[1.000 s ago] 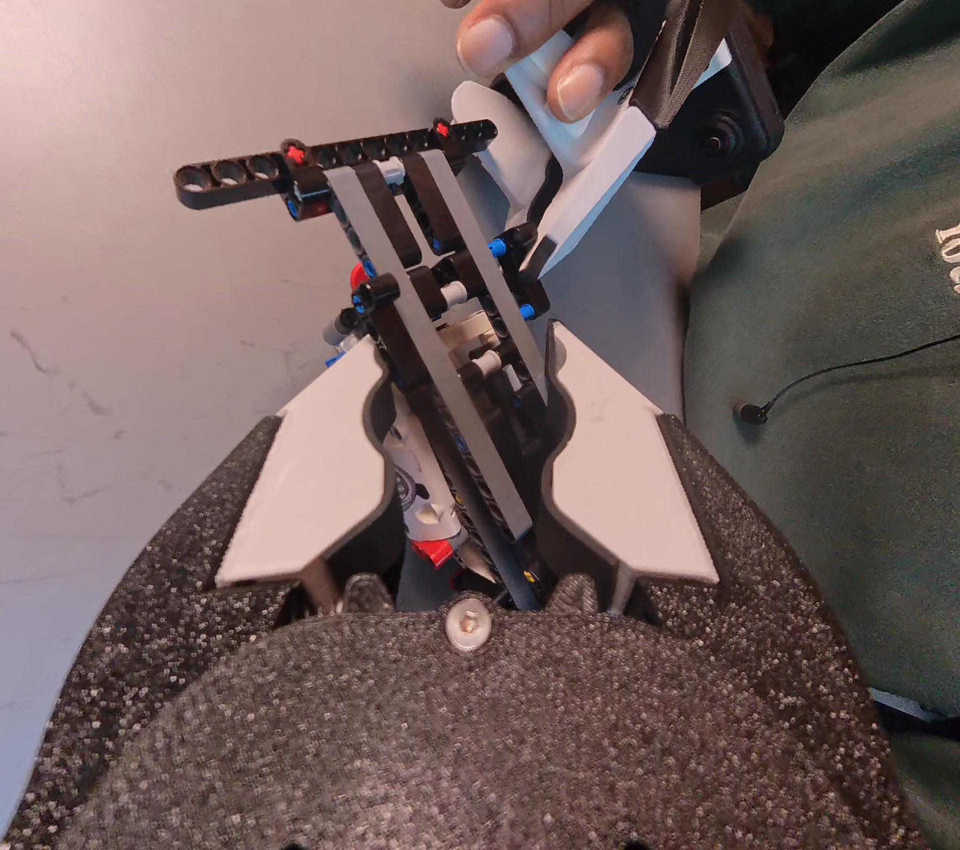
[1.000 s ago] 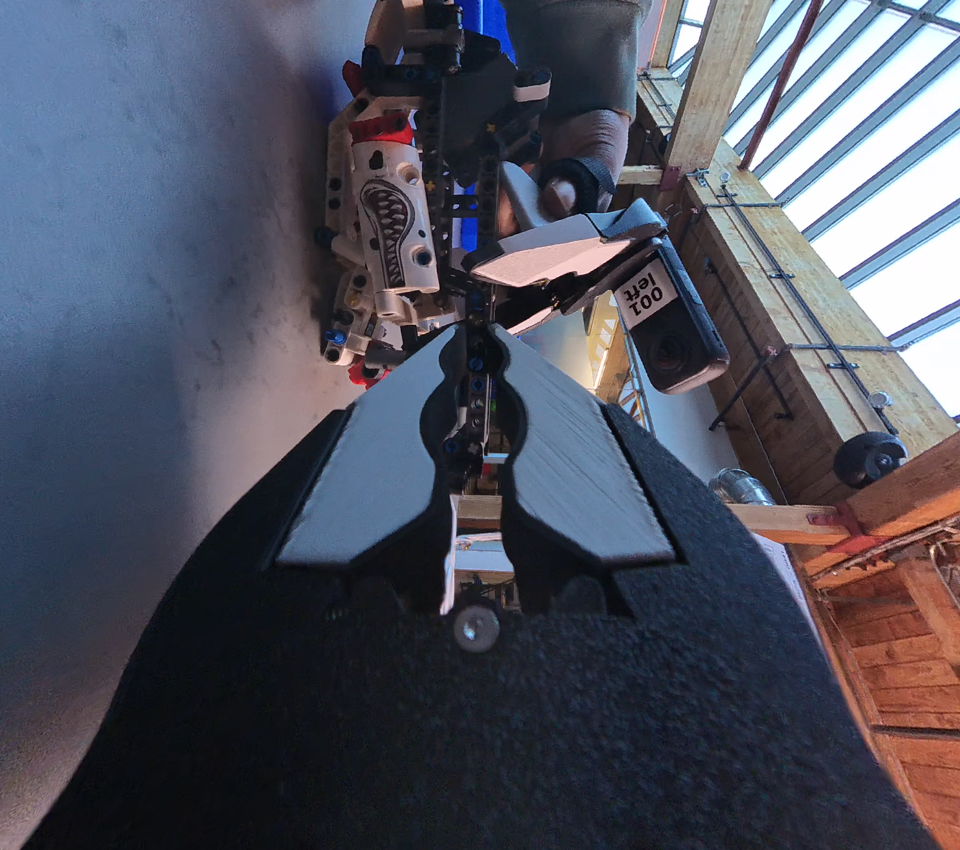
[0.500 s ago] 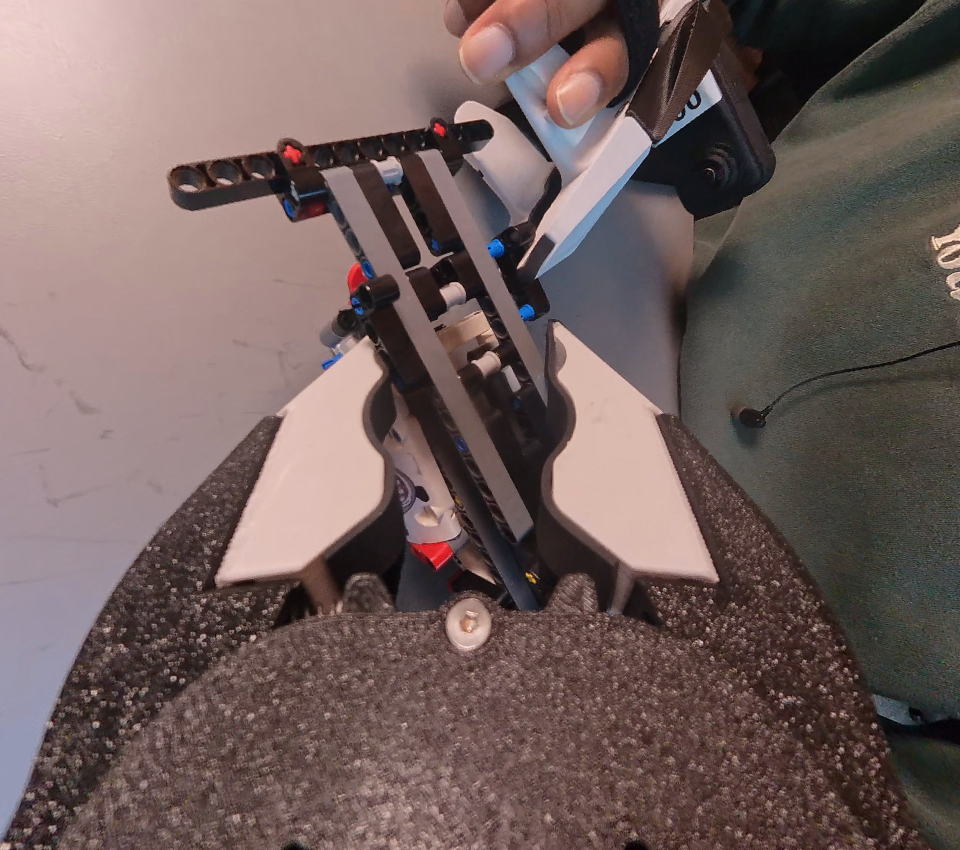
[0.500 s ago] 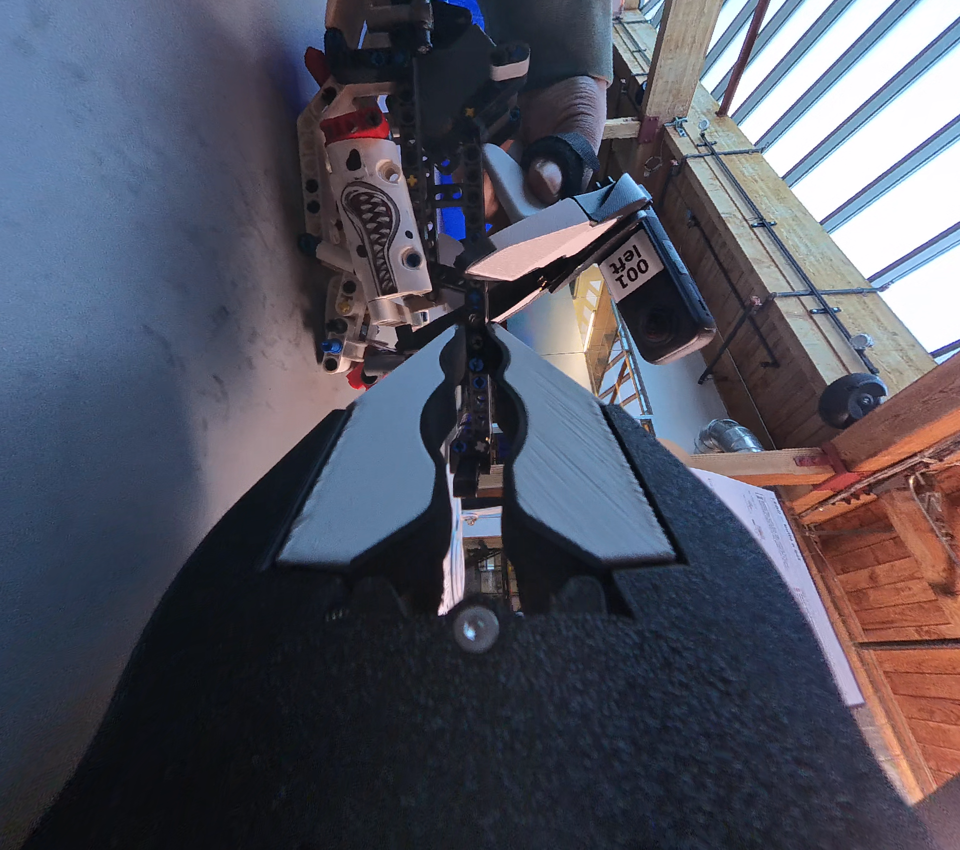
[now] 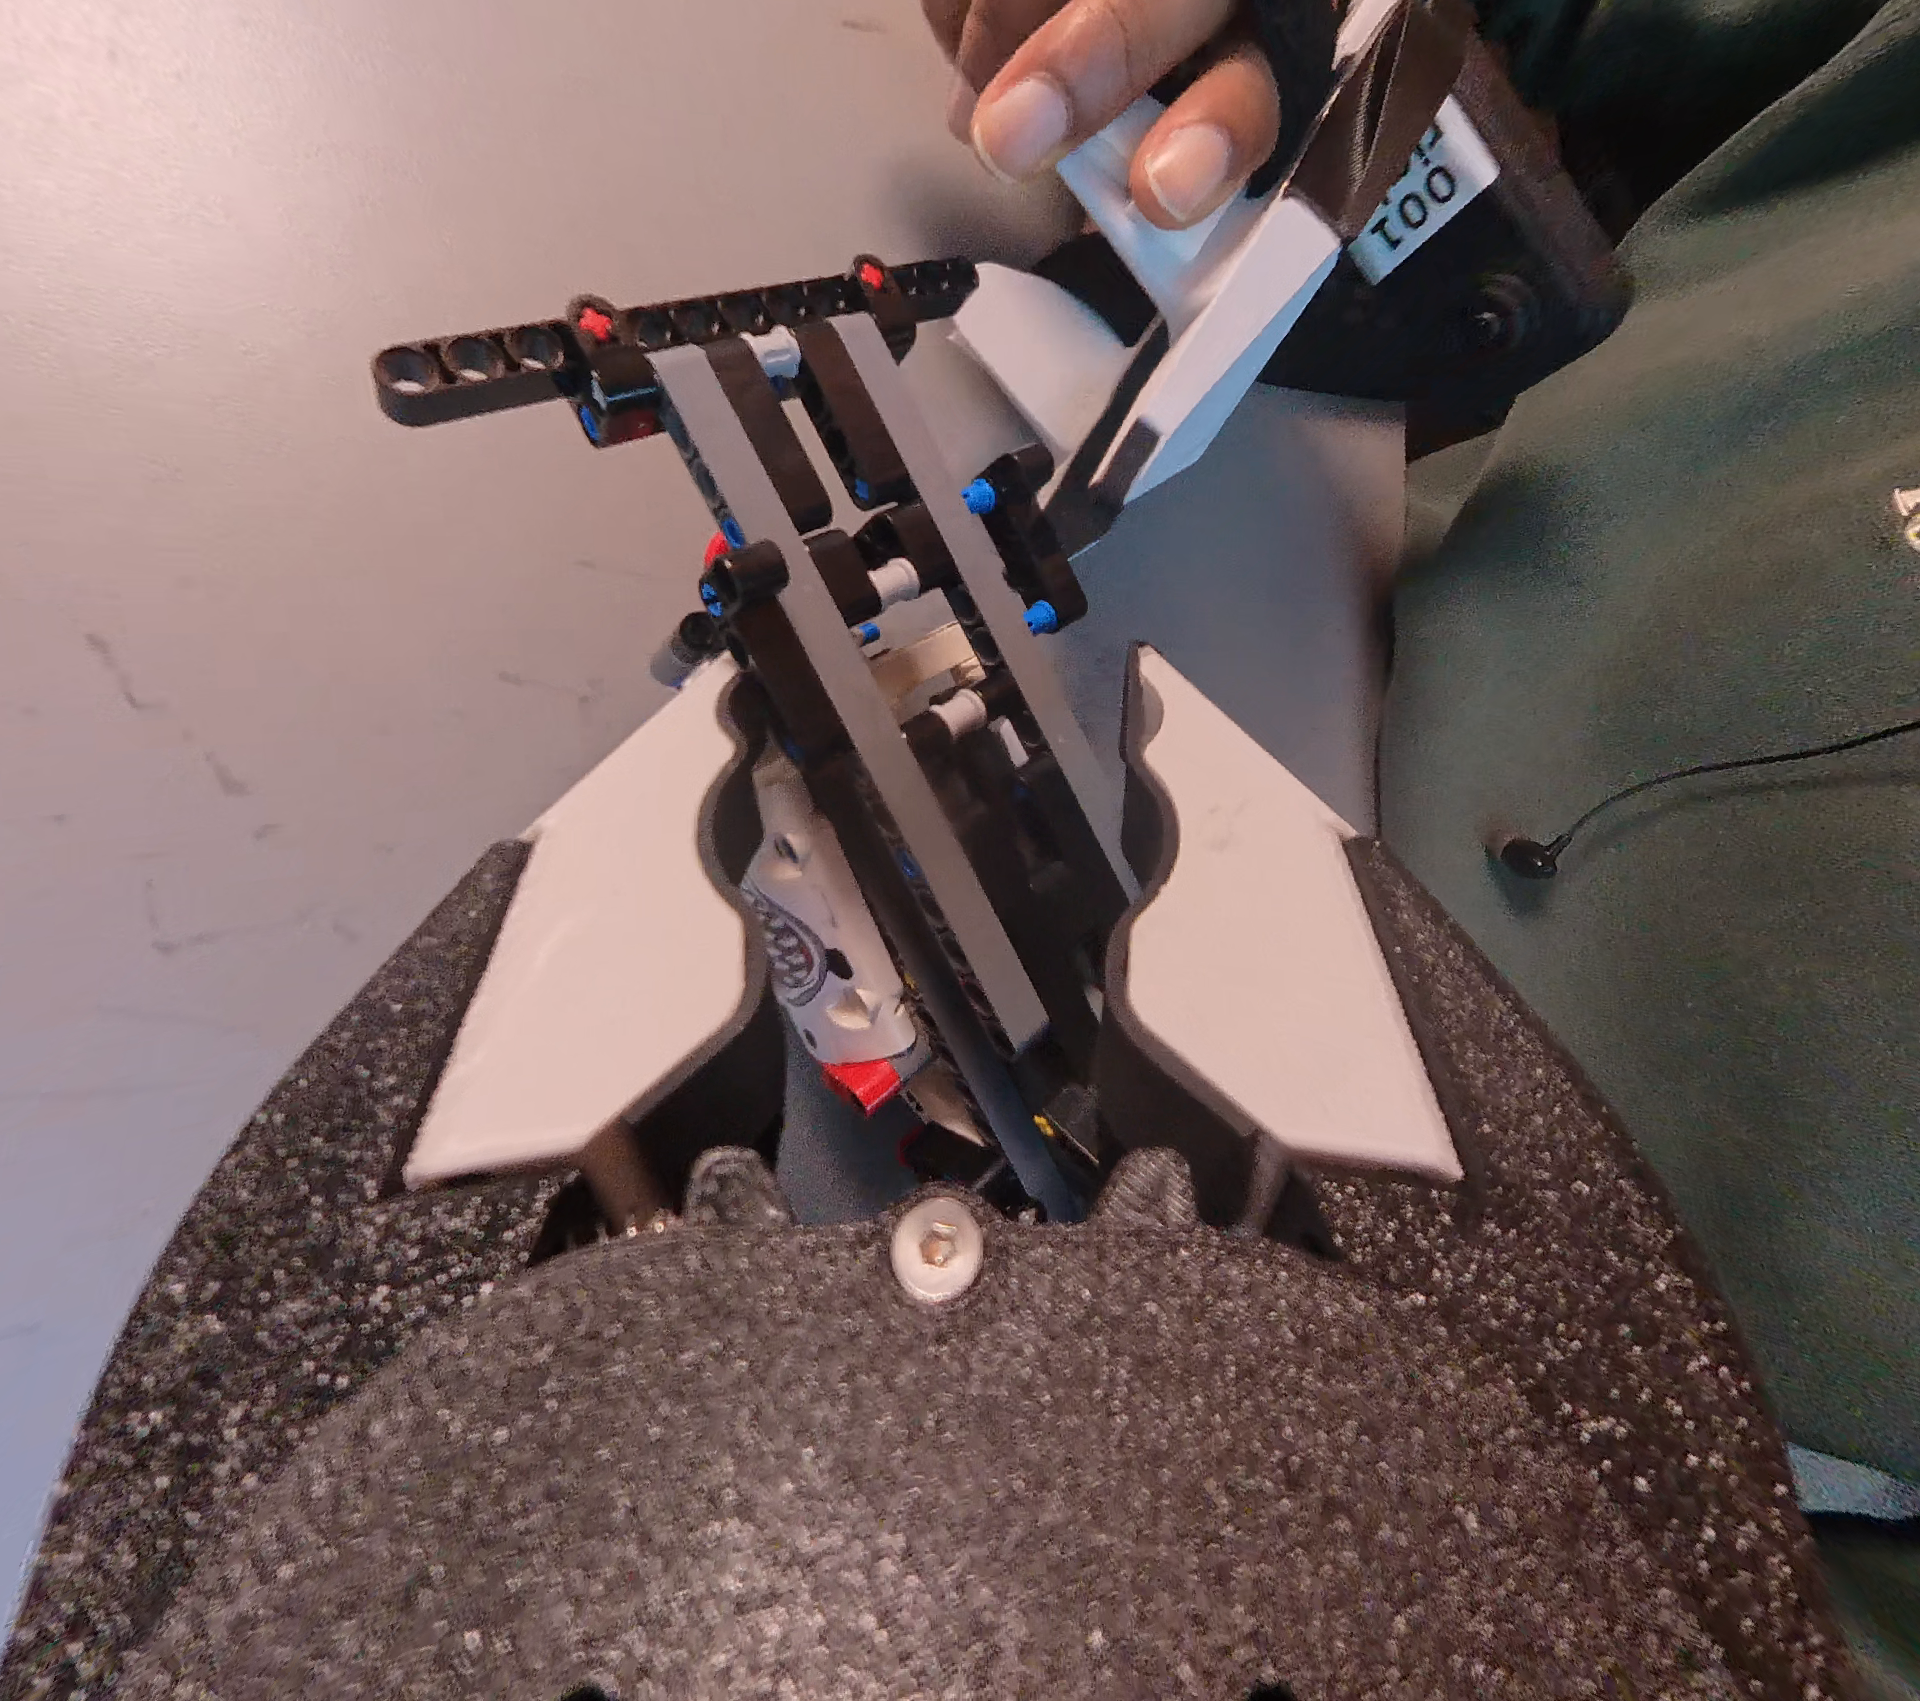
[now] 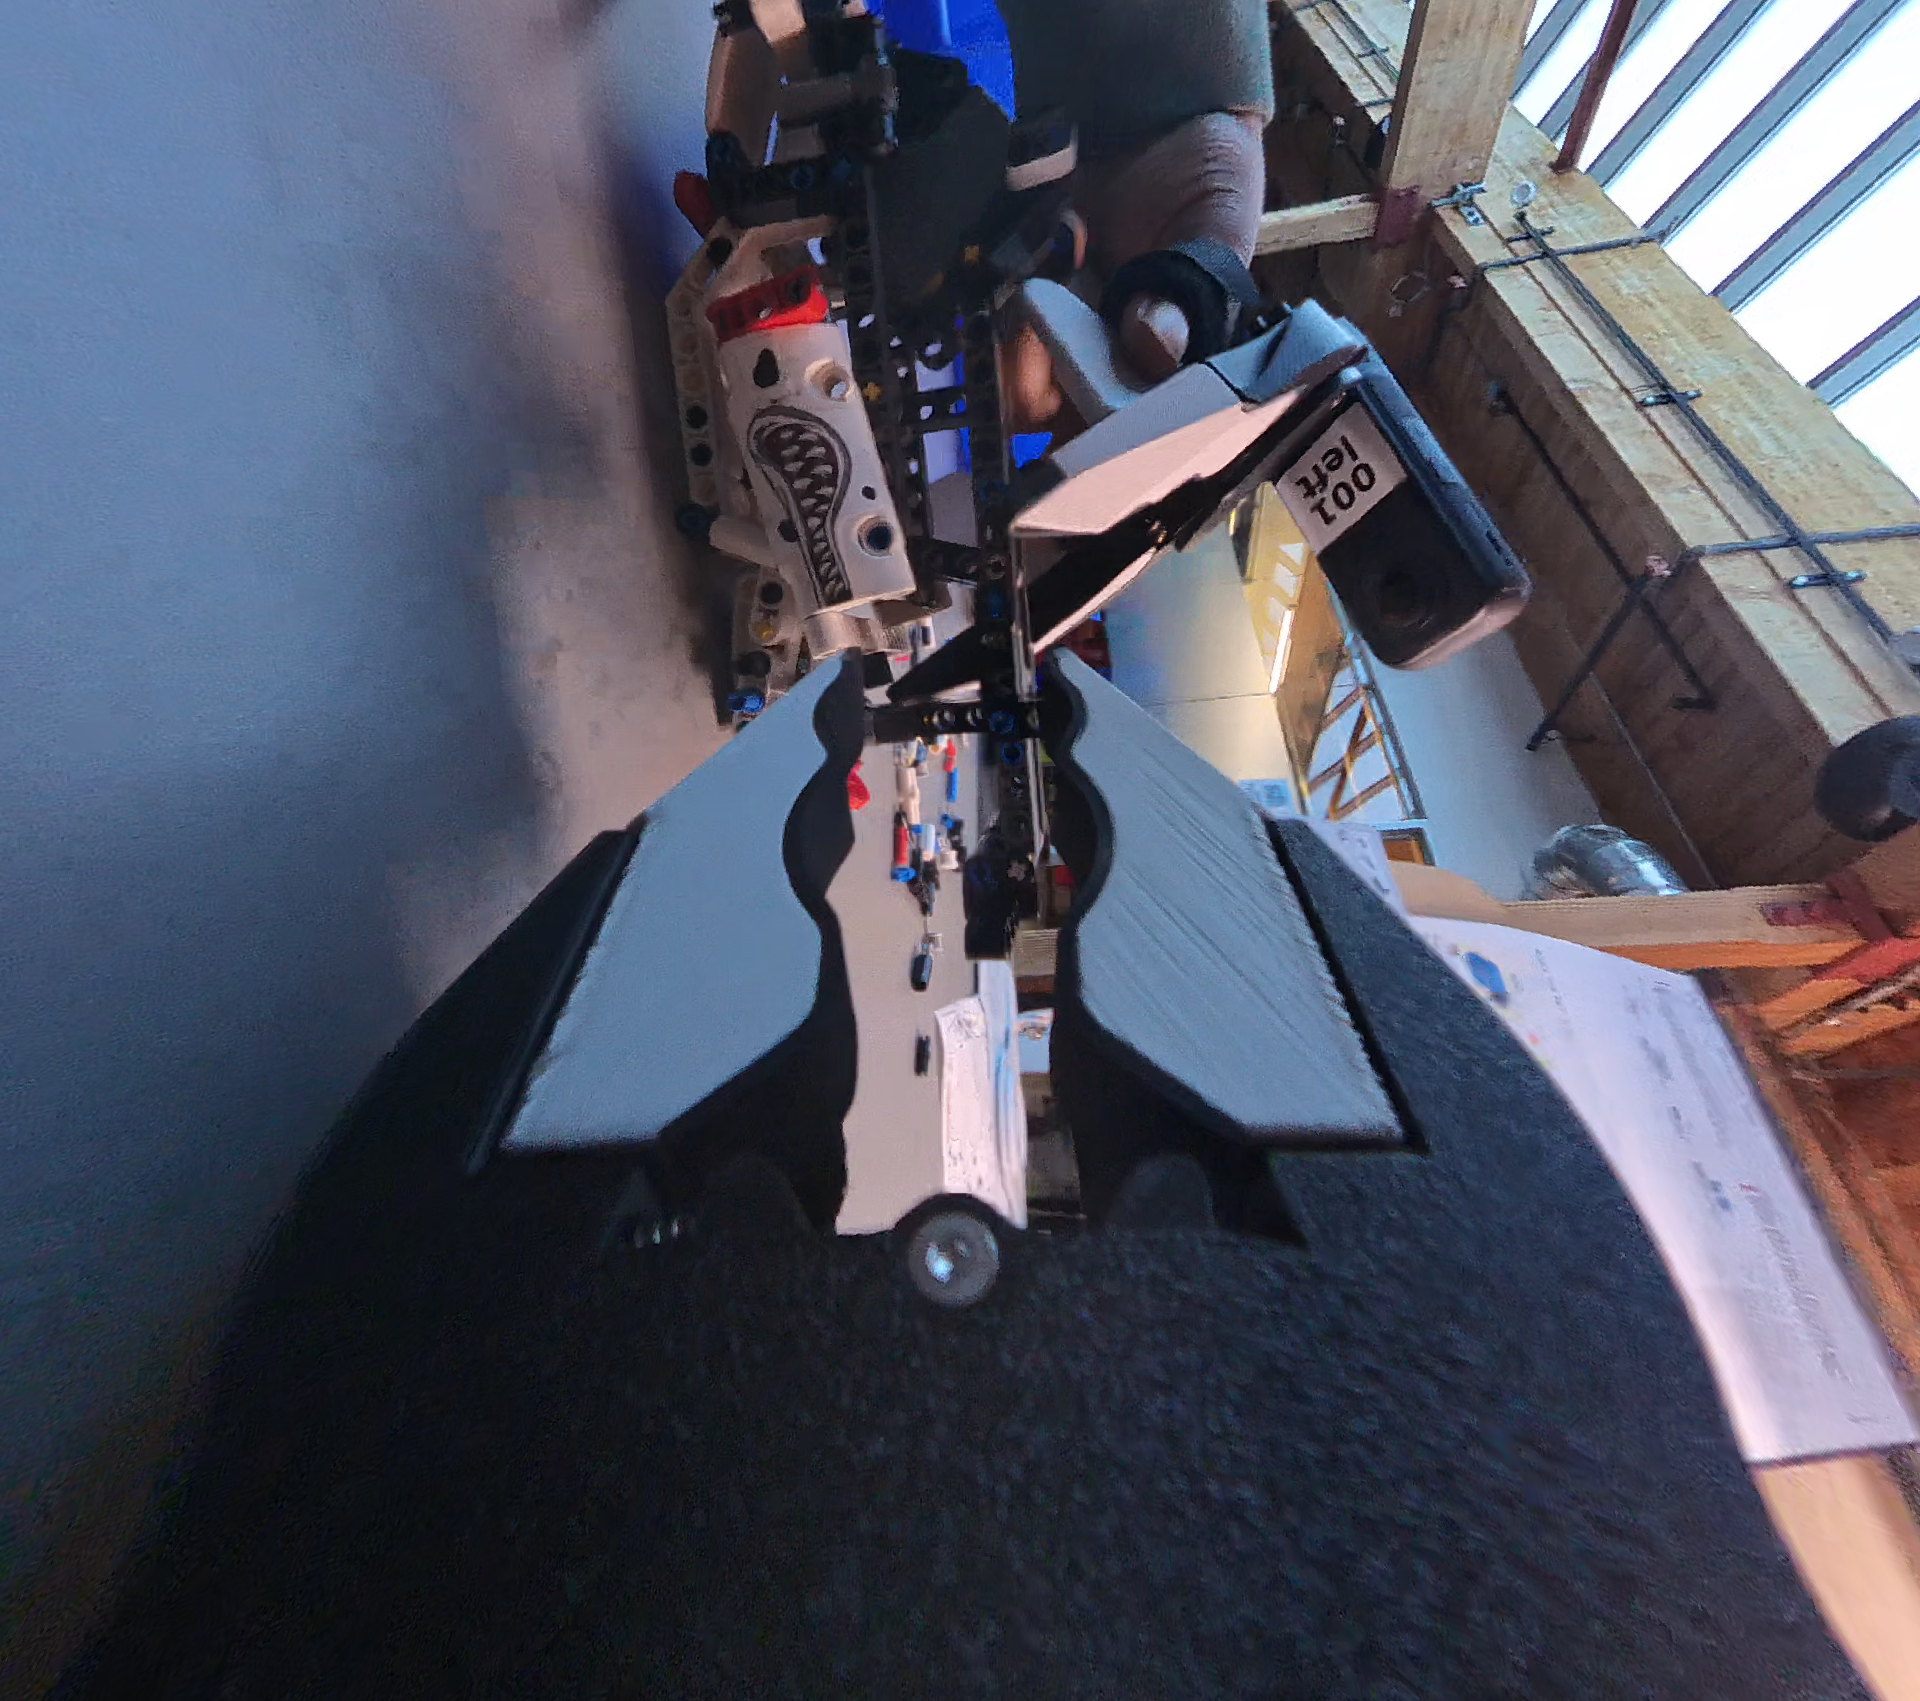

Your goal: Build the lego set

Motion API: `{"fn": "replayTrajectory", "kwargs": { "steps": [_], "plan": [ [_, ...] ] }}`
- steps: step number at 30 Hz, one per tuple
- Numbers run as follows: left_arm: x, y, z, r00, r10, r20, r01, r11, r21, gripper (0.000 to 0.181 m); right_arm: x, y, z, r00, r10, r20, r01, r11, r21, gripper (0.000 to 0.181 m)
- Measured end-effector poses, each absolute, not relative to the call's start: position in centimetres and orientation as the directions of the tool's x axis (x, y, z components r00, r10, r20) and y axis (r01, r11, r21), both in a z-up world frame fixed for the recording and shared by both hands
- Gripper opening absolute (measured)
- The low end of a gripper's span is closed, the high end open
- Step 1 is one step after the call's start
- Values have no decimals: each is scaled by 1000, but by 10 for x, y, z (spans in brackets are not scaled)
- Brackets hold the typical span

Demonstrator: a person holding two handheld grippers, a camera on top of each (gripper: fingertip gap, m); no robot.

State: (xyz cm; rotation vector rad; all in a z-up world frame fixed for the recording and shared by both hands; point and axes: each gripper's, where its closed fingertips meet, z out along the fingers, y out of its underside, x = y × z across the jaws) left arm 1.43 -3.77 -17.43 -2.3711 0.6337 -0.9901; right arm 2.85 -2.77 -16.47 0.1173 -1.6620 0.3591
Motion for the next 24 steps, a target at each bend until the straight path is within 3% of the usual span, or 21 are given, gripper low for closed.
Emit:
{"fn": "replayTrajectory", "kwargs": {
  "steps": [5, 8, 14, 17, 20, 24],
  "plan": [
    [-1, -43, -166, 734, -549, 400, -221, -750, -623, 75, 36, -18, -133, -316, 480, 818, -157, 824, -544, 32],
    [-8, -49, -165, 789, -509, 345, -225, -761, -608, 81, 27, -10, -129, -457, 593, 663, -25, 736, -676, 36],
    [0, -66, -174, 878, -398, 264, -243, -848, -471, 89, 21, -8, -148, -717, 567, 405, 183, 714, -676, 52],
    [1, -63, -181, 889, -399, 223, -280, -861, -424, 81, 10, -6, -141, -736, 565, 373, 210, 715, -667, 65],
    [1, -60, -184, 869, -473, 148, -377, -825, -420, 55, 13, -5, -150, -769, 582, 264, 311, 702, -641, 79],
    [6, -59, -184, 855, -499, 140, -401, -808, -432, 55, 31, -22, -160, -778, 616, 124, 402, 639, -655, 87]
  ]
}}
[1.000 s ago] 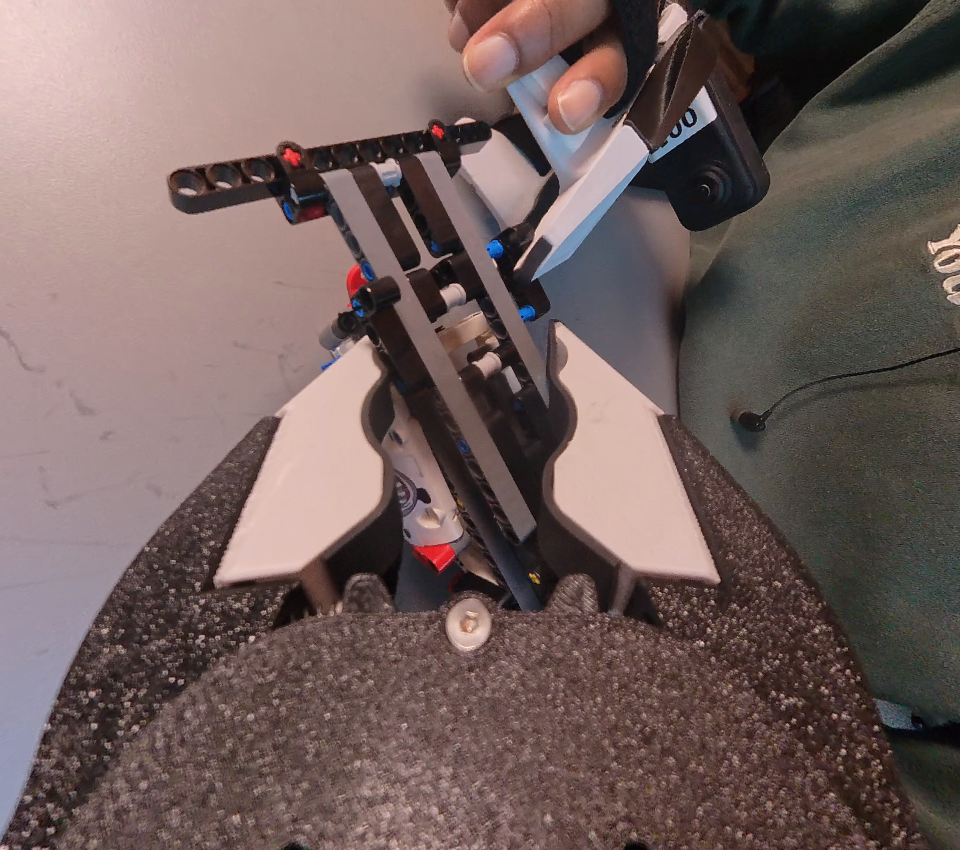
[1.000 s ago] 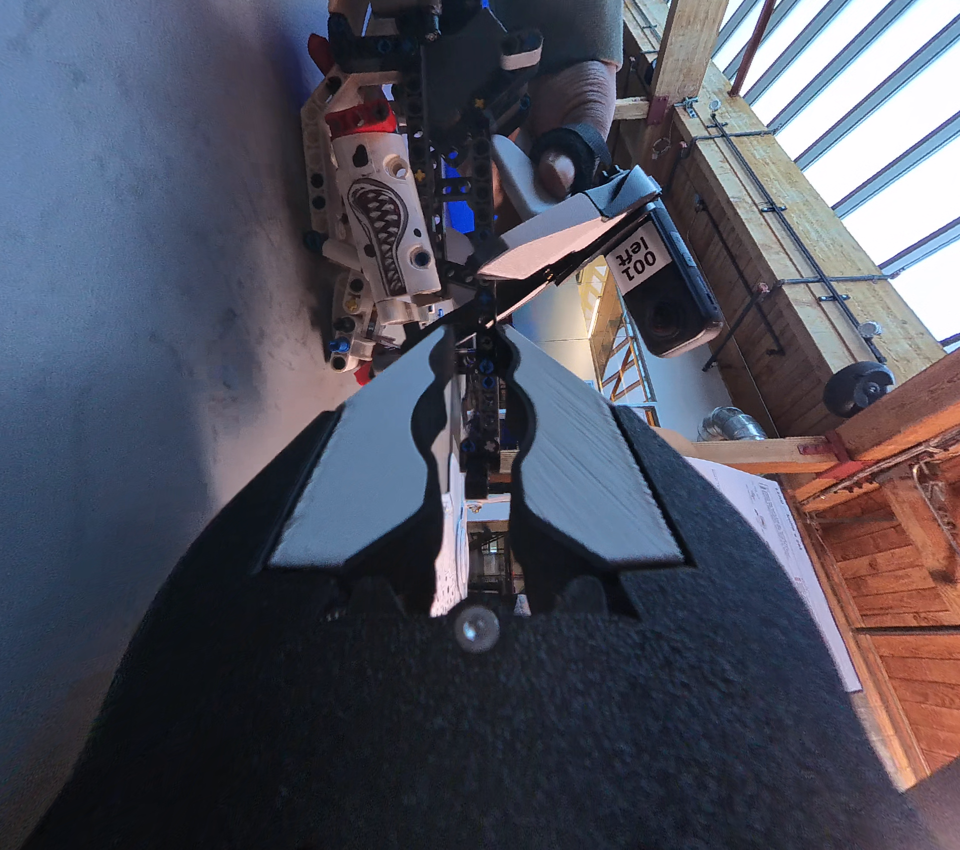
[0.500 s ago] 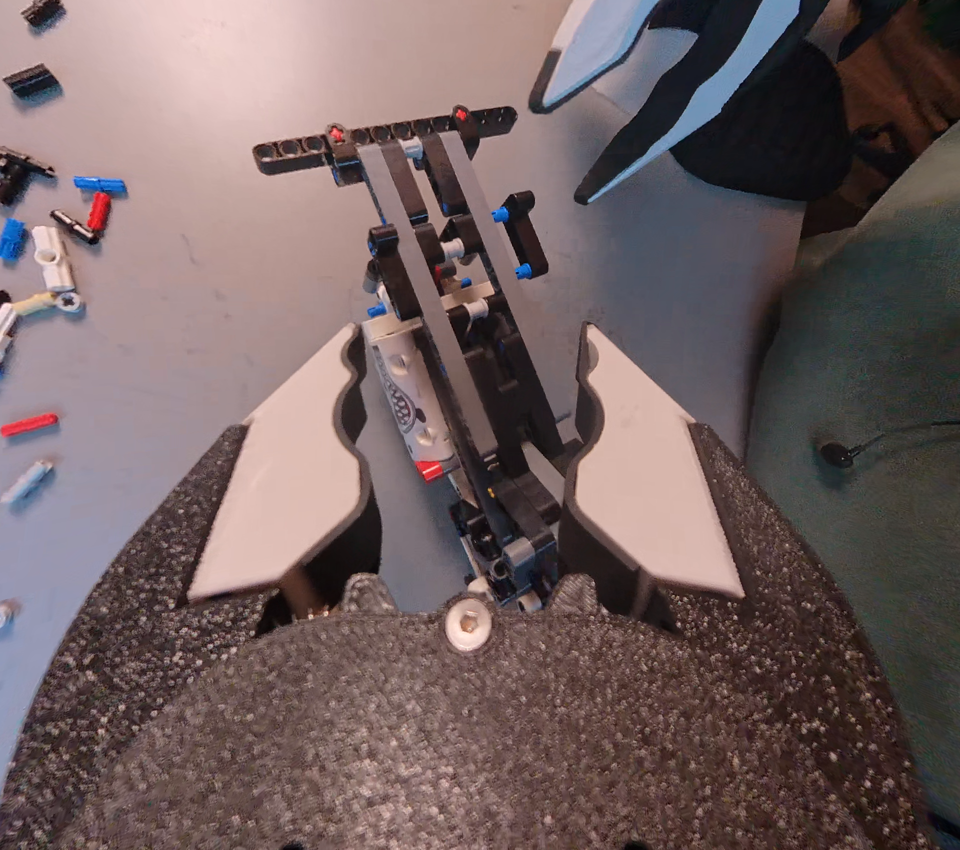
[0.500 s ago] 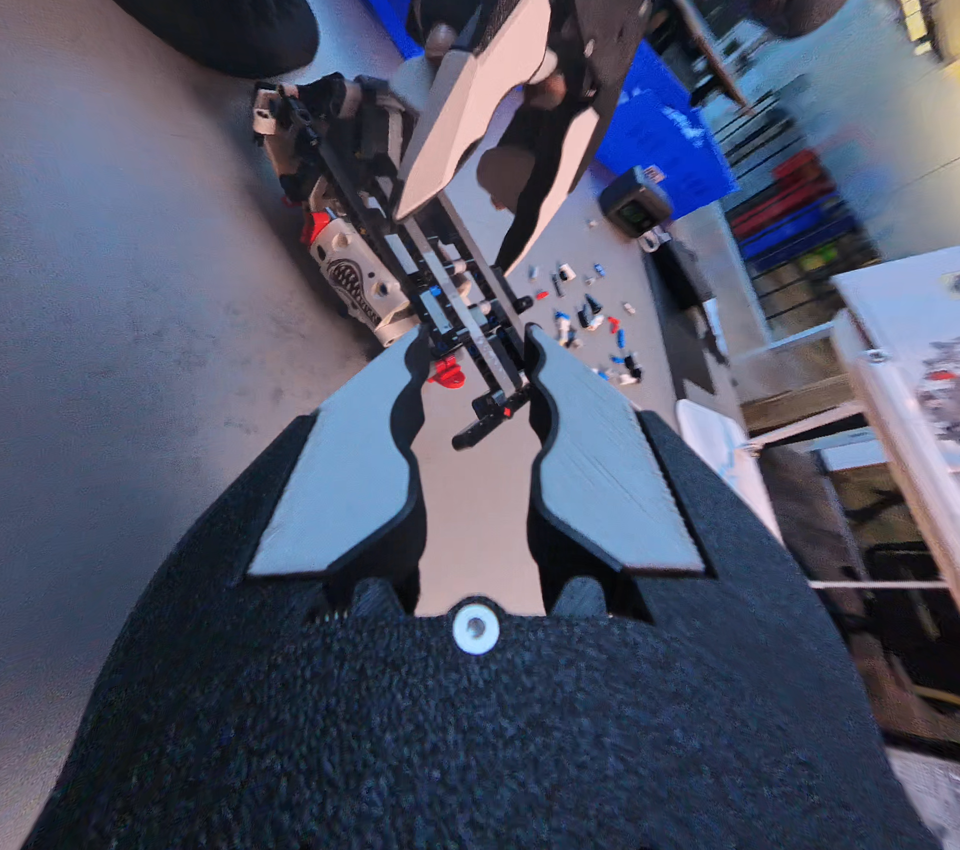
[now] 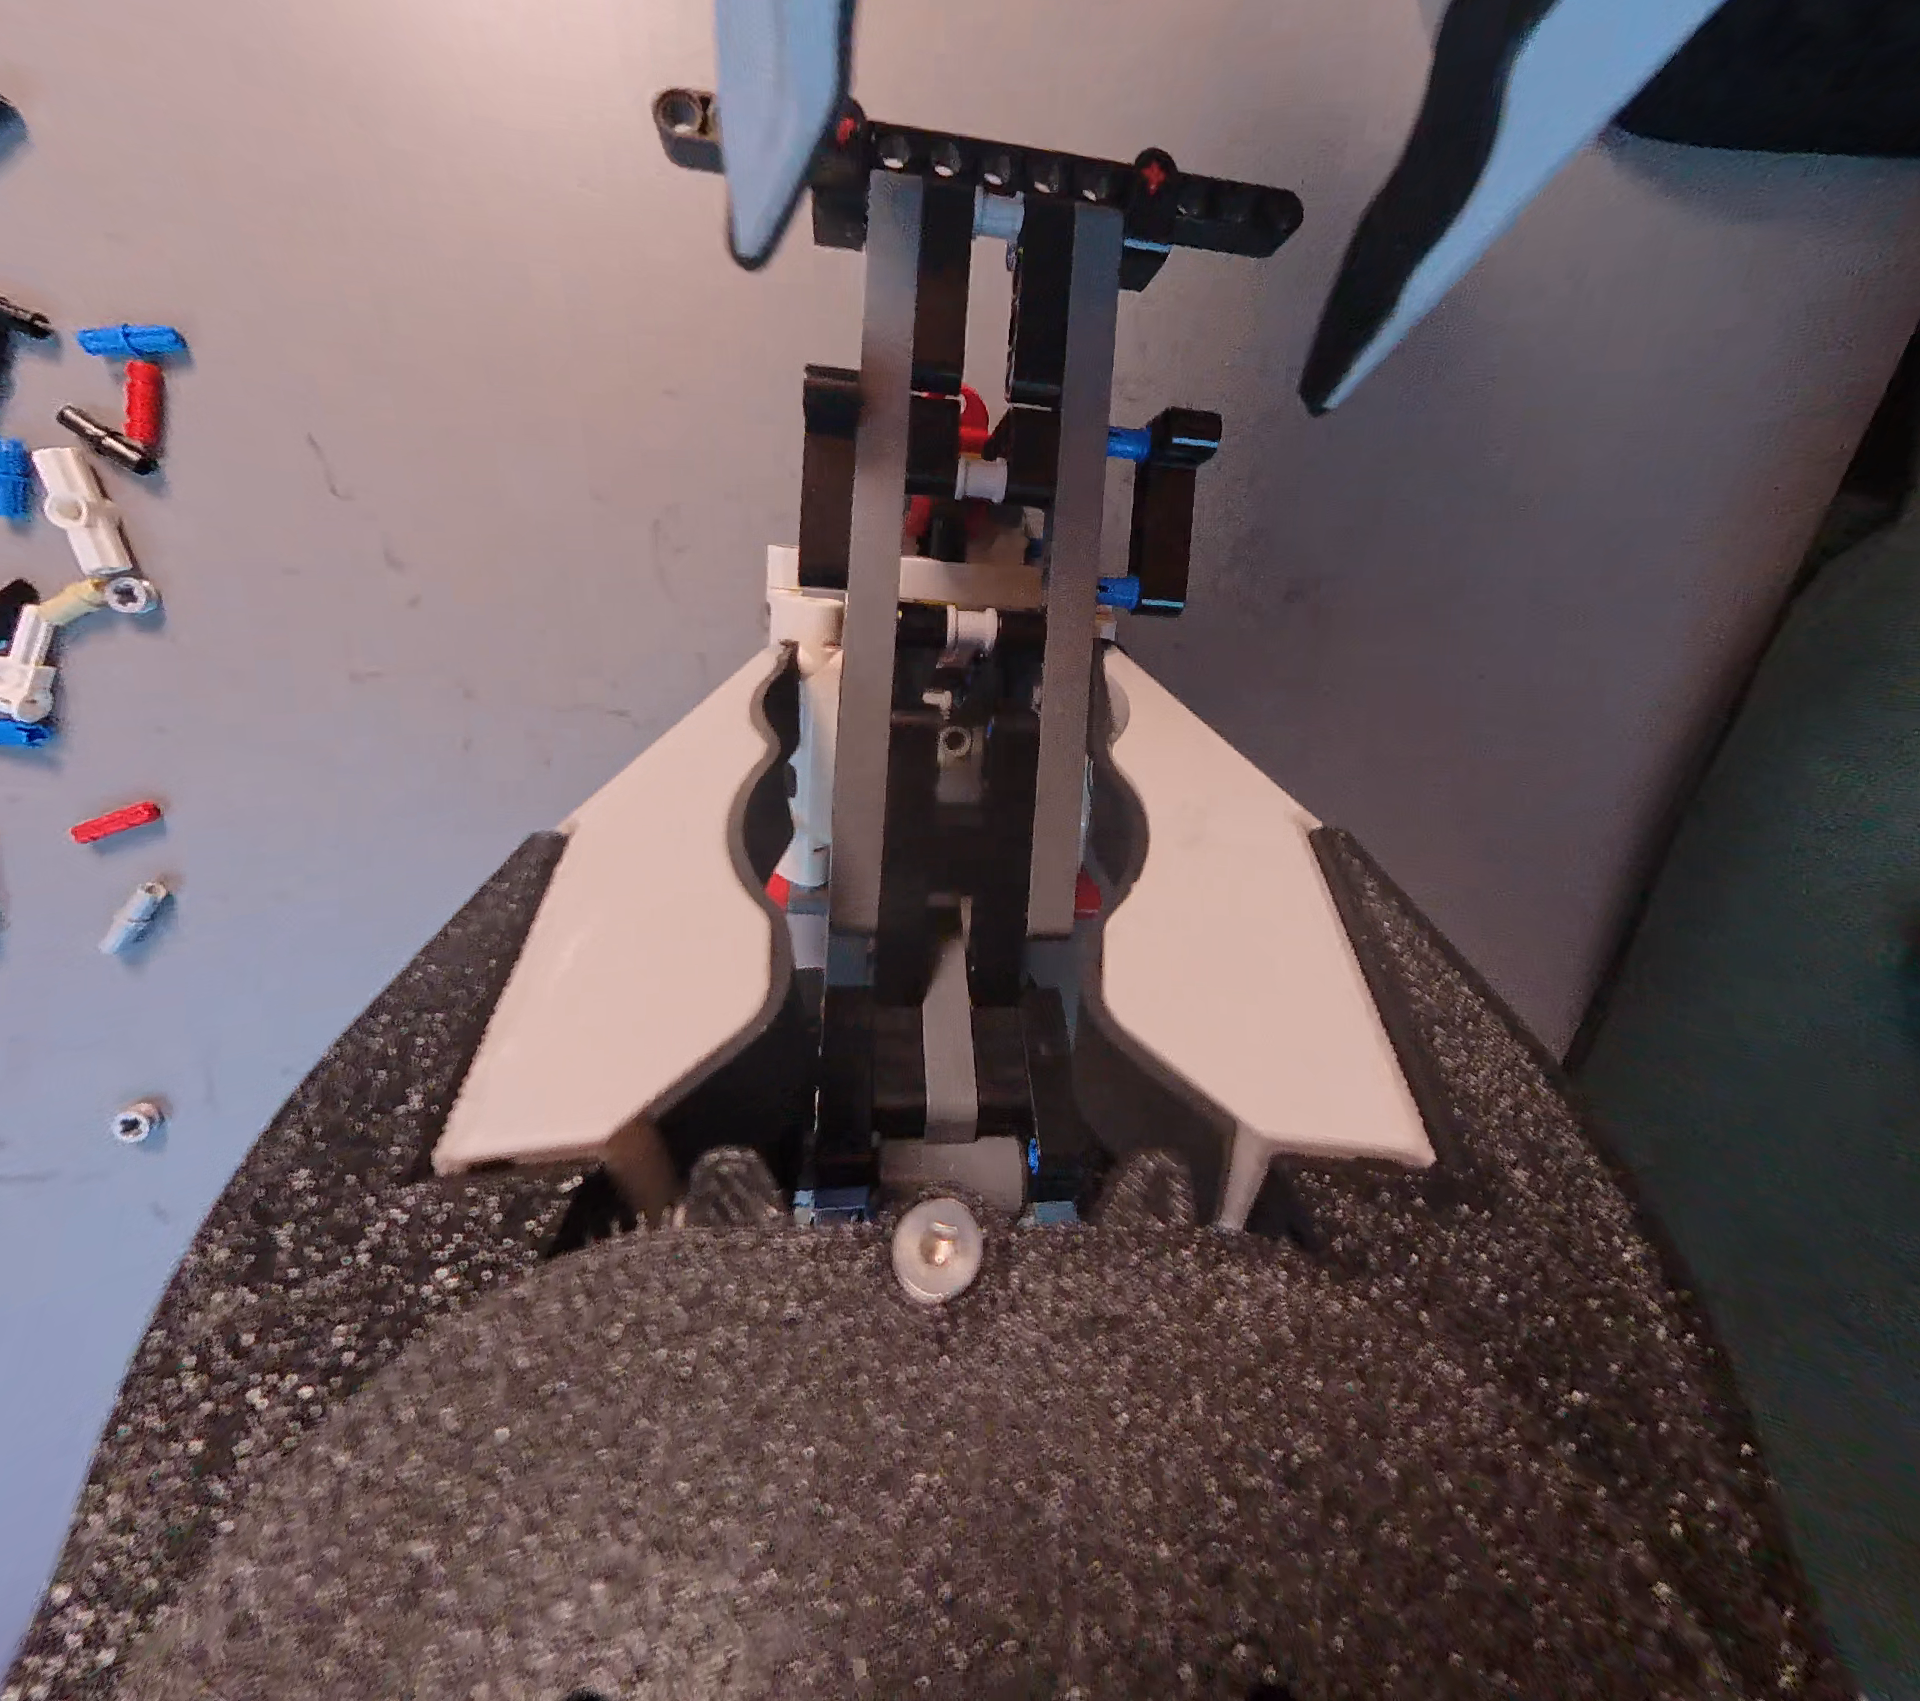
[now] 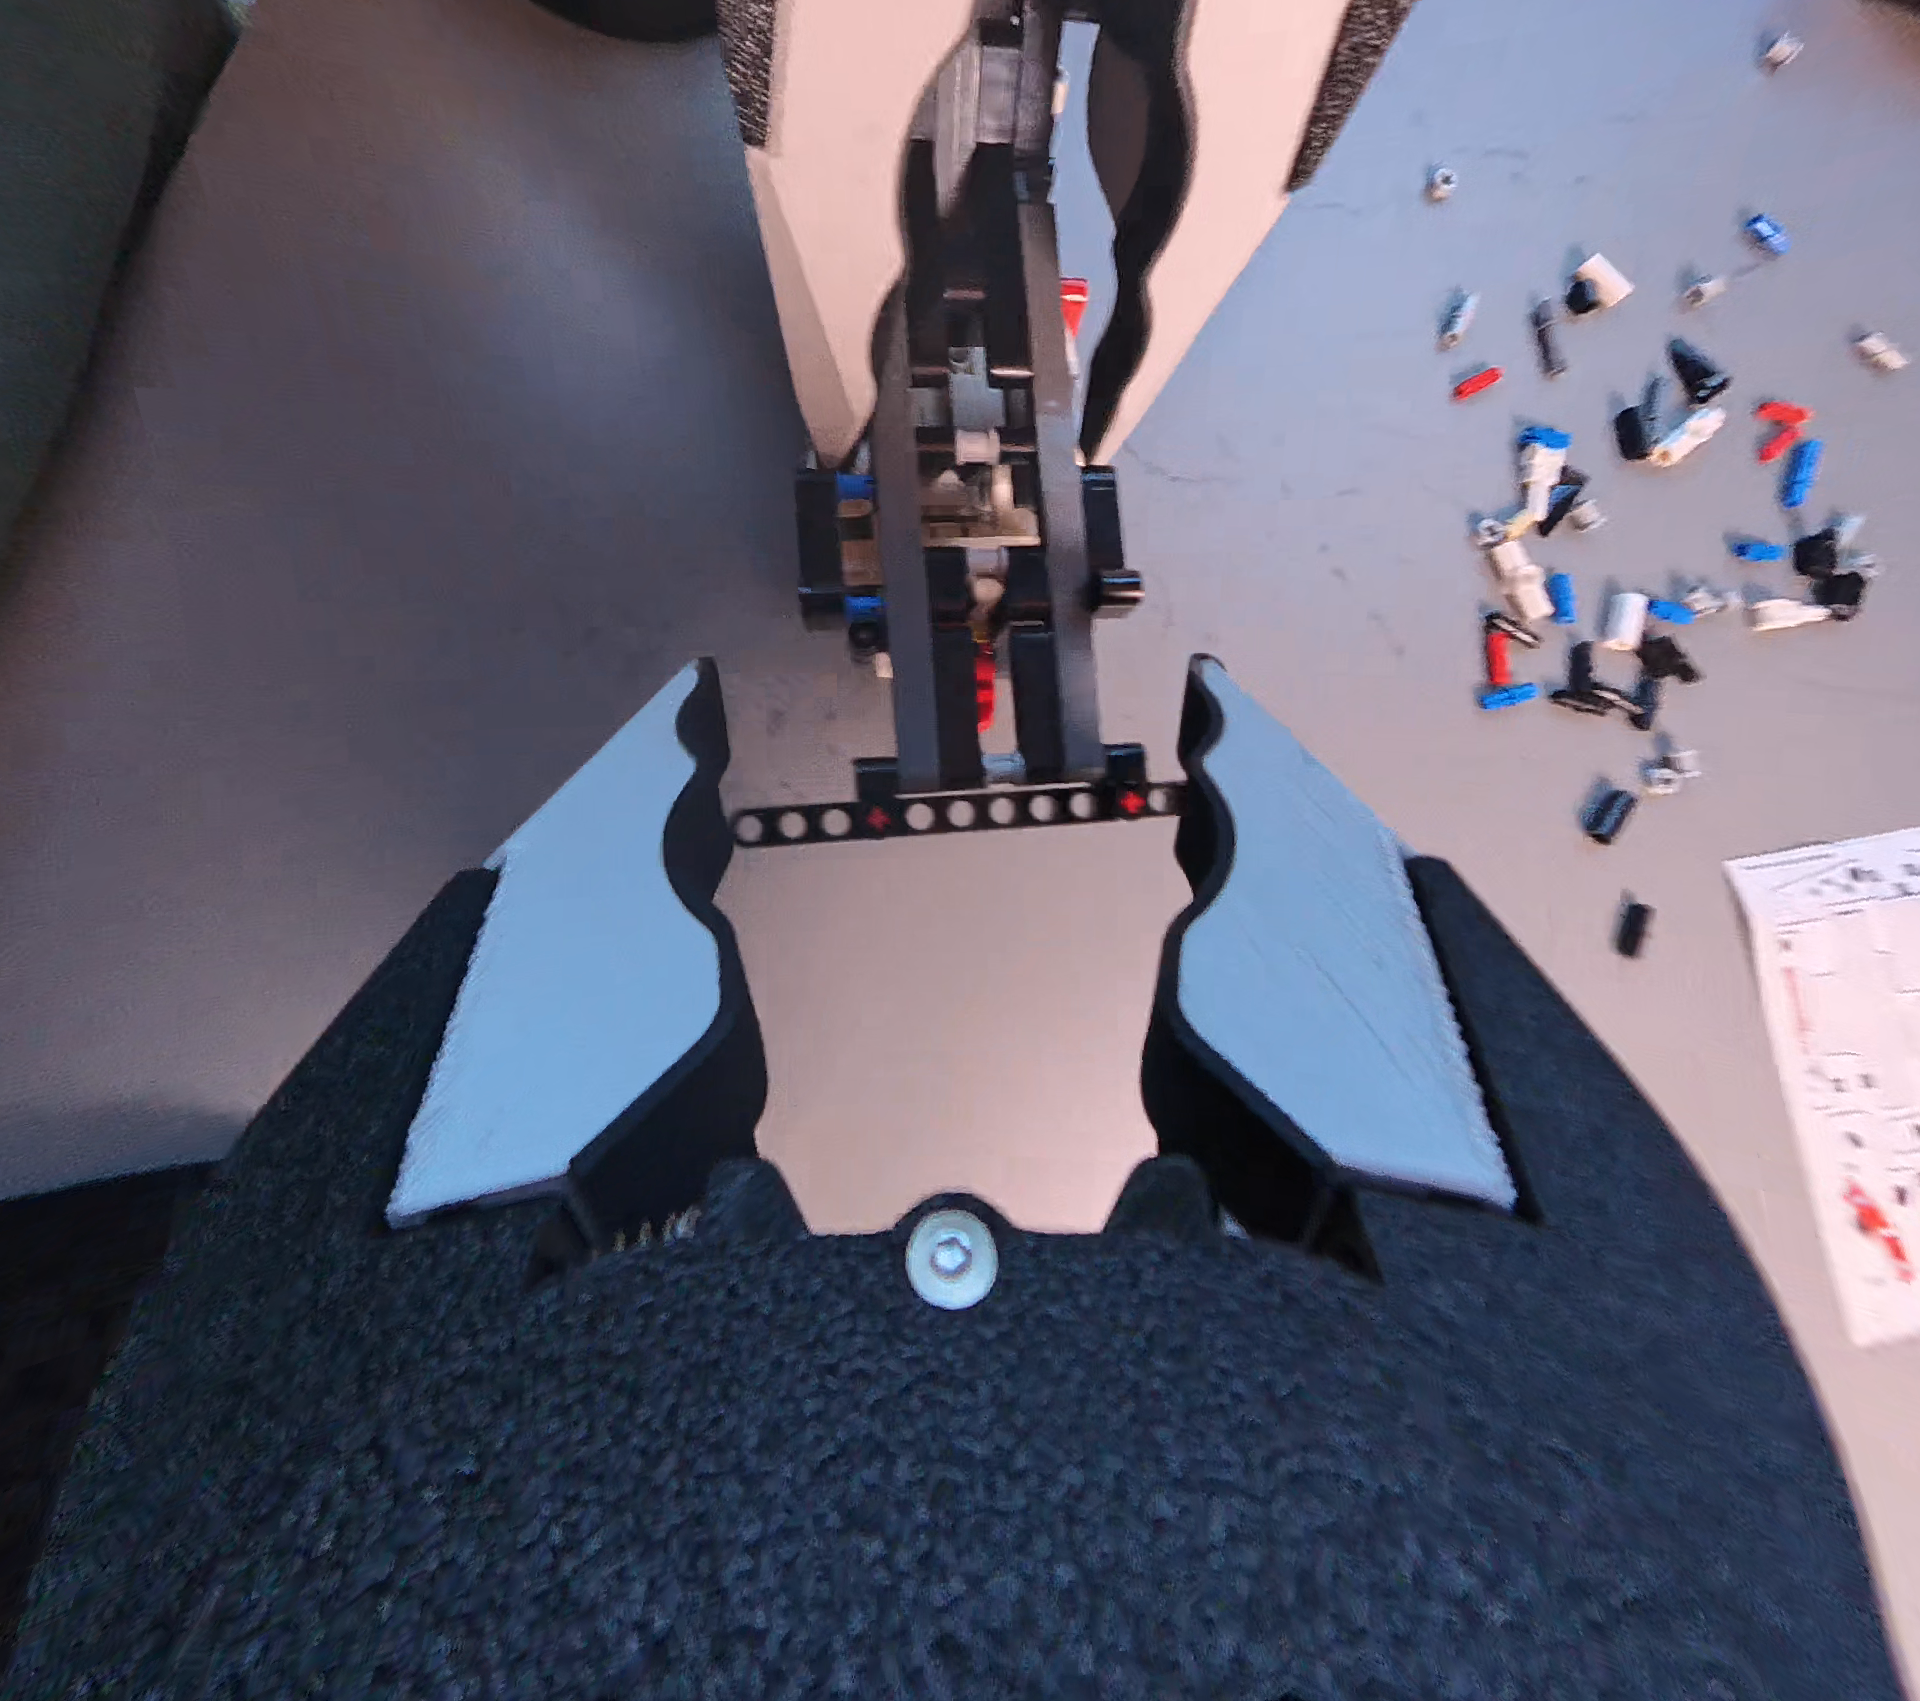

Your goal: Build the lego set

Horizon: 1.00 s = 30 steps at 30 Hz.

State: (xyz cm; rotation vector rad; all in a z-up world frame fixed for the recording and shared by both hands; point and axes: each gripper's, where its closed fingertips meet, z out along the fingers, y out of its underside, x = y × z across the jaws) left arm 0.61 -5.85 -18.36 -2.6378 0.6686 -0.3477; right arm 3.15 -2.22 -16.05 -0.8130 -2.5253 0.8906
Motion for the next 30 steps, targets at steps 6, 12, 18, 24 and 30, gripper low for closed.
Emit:
{"fn": "replayTrajectory", "kwargs": {
  "steps": [6, 12, 18, 24, 30],
  "plan": [
    [8, -58, -183, 833, -535, 143, -418, -777, -470, 55, 34, -28, -172, -673, 729, 124, 517, 583, -627, 88],
    [13, -61, -178, 792, -591, 151, -447, -731, -516, 67, 29, -33, -175, -665, 745, 51, 581, 559, -592, 81],
    [4, -66, -185, 782, -618, 83, -503, -704, -501, 61, 26, -41, -177, -659, 752, 21, 613, 553, -564, 73],
    [7, -67, -182, 757, -648, 83, -515, -670, -535, 59, 27, -42, -178, -666, 746, 22, 609, 560, -561, 65],
    [8, -69, -183, 739, -670, 75, -538, -653, -533, 59, 27, -43, -178, -672, 741, 13, 597, 551, -583, 62]
  ]
}}
